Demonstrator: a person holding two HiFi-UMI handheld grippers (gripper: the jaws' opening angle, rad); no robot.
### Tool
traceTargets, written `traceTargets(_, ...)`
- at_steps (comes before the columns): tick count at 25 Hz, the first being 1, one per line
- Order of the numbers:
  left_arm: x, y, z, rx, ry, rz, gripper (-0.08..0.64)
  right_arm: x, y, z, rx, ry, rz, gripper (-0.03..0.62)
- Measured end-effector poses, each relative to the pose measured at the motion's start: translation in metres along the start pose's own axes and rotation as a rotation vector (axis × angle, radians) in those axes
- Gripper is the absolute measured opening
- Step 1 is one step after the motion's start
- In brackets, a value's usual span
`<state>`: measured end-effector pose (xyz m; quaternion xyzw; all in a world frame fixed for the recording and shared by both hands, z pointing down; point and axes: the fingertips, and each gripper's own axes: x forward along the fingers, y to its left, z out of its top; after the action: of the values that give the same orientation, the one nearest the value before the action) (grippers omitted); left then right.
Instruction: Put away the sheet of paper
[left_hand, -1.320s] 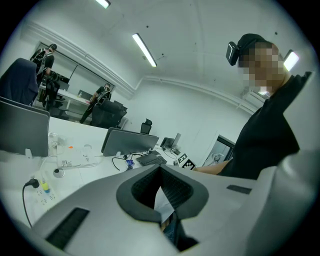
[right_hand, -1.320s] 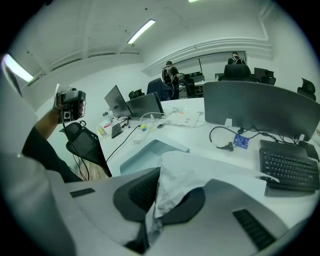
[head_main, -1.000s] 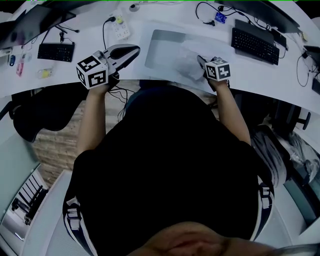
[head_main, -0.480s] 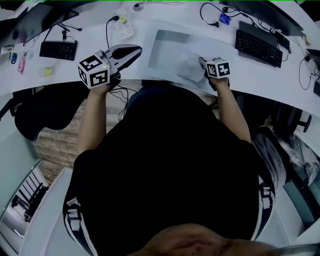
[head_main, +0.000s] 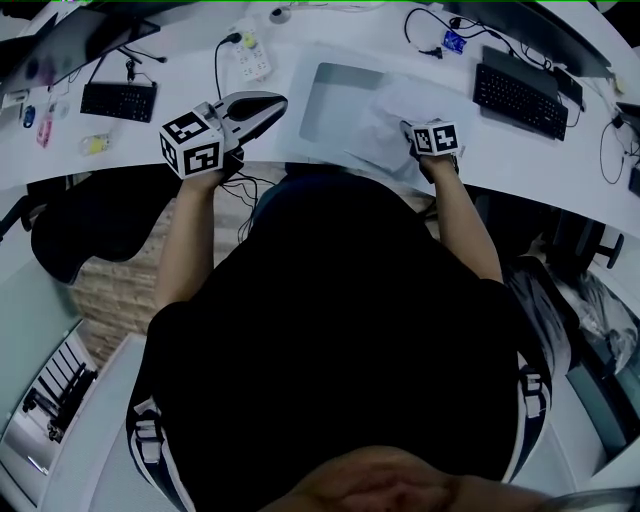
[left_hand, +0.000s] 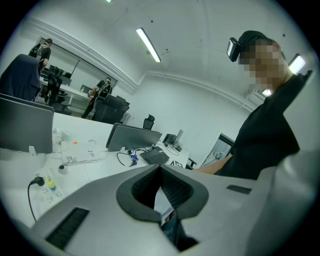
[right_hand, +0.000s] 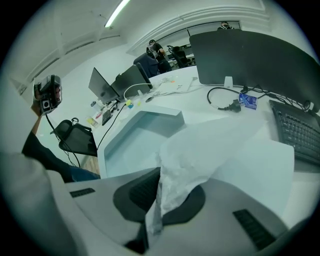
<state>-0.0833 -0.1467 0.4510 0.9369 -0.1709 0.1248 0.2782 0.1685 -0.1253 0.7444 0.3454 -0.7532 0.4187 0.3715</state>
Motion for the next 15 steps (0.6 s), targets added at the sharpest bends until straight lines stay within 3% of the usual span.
traceTargets(15,-0.002,0.015,-0.004,-0.005,0.033,-0.005,0.021,0.027,0.003,-0.010,-0.022,0.103,-0.011,0.015)
